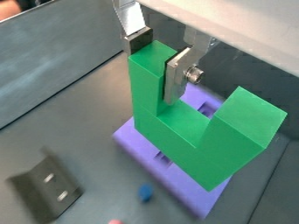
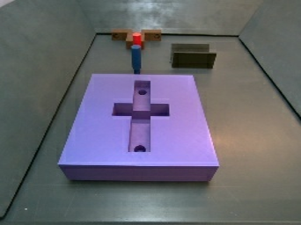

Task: Pick up the green object. Move up. Move to above the board. Insert the green object.
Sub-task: Move to above the board, then insert the green object.

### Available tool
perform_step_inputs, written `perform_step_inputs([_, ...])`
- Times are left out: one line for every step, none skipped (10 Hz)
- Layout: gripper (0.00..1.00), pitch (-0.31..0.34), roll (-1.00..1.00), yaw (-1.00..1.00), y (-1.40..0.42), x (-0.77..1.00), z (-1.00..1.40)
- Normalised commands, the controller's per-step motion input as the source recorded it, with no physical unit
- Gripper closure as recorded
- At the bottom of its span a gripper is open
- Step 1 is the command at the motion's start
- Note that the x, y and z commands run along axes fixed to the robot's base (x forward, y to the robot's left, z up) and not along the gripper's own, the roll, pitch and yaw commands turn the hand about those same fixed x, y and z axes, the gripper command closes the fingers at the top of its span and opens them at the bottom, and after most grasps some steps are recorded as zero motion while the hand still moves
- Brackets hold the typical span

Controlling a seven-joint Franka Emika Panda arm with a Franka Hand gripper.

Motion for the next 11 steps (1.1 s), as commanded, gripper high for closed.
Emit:
perform_step_inputs([1.0, 0.095, 0.02, 0.01, -1.4, -0.04, 0.22])
perform_step_inputs([1.0, 0.128, 0.01, 0.01, -0.82, 0.03, 0.14])
perform_step_inputs([1.0, 0.147, 0.0, 0.0, -0.44, 0.07, 0.08])
perform_step_inputs([1.0, 0.143, 0.0, 0.01, -0.24, 0.07, 0.06])
perform_step_inputs([1.0, 0.129, 0.01, 0.01, -0.18, 0.04, 0.06])
perform_step_inputs([1.0, -0.179, -0.11, 0.01, 0.0, 0.13, -0.78])
perform_step_inputs([1.0, -0.187, -0.03, 0.0, -0.09, 0.17, -0.89])
perform_step_inputs([1.0, -0.207, -0.03, 0.0, -0.16, 0.2, -0.86])
perform_step_inputs([1.0, -0.204, -0.03, 0.0, -0.16, 0.21, -0.87])
perform_step_inputs([1.0, -0.186, 0.0, 0.01, -0.15, 0.19, -0.9])
perform_step_inputs([1.0, -0.181, 0.11, 0.09, -0.44, 0.22, -0.82])
